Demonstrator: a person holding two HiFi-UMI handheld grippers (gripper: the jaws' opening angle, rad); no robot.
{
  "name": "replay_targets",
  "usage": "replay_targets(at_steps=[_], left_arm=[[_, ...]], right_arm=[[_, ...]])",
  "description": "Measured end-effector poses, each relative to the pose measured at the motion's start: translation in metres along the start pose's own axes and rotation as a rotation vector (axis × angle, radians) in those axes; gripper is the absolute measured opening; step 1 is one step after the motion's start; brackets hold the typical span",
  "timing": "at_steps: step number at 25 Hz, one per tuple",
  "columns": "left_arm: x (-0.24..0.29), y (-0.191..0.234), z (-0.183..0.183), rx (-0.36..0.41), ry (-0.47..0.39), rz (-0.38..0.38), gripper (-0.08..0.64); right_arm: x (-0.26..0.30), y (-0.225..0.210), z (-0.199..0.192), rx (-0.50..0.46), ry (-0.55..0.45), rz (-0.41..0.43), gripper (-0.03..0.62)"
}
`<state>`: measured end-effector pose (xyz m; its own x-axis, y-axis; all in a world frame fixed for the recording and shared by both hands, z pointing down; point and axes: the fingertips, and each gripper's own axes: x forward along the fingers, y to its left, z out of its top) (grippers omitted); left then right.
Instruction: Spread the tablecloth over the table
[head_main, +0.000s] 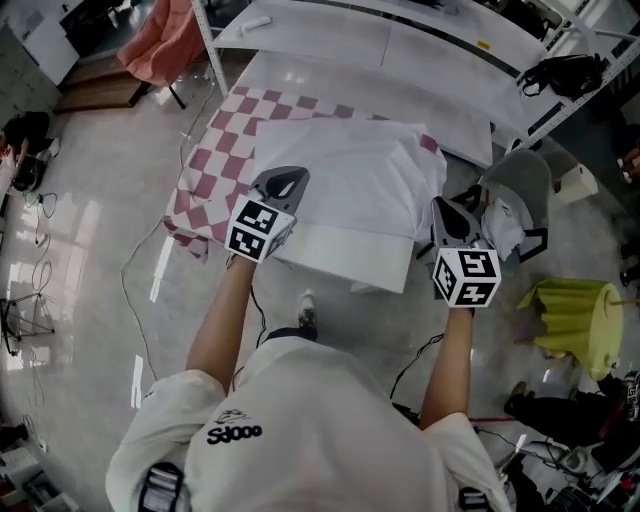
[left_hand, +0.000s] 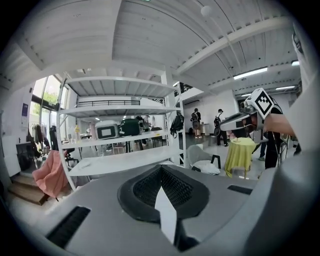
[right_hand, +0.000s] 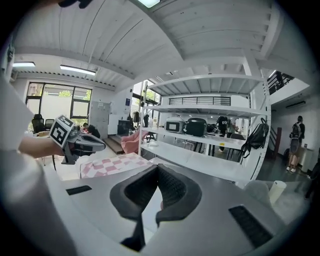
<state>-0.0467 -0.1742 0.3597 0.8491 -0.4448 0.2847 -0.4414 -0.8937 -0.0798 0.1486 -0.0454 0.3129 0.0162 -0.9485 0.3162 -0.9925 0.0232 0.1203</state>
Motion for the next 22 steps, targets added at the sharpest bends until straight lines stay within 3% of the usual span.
replay_targets(at_steps=[11, 16, 18, 22], left_arm=[[0.09, 0.083, -0.024, 0.06, 0.111, -0.013, 0.029], [0.132, 0.113, -0.049, 0.089, 0.184, -0.008, 0.031], [0.152, 0.124, -0.059, 0.099, 0.222, 0.001, 0.106], [0.189, 0.139, -0.08, 0.117, 0.307, -0.01, 0.189]], right_arm=[[0.113, -0.055, -0.012, -0.078, 0.093, 0.007, 0.023], [0.166, -0.097, -0.029, -0.091, 0.12, 0.043, 0.071], [0.191, -0.119, -0.036, -0.1, 0.133, 0.06, 0.116], [0.25, -0.148, -0.055, -0.132, 0.196, 0.139, 0.174]])
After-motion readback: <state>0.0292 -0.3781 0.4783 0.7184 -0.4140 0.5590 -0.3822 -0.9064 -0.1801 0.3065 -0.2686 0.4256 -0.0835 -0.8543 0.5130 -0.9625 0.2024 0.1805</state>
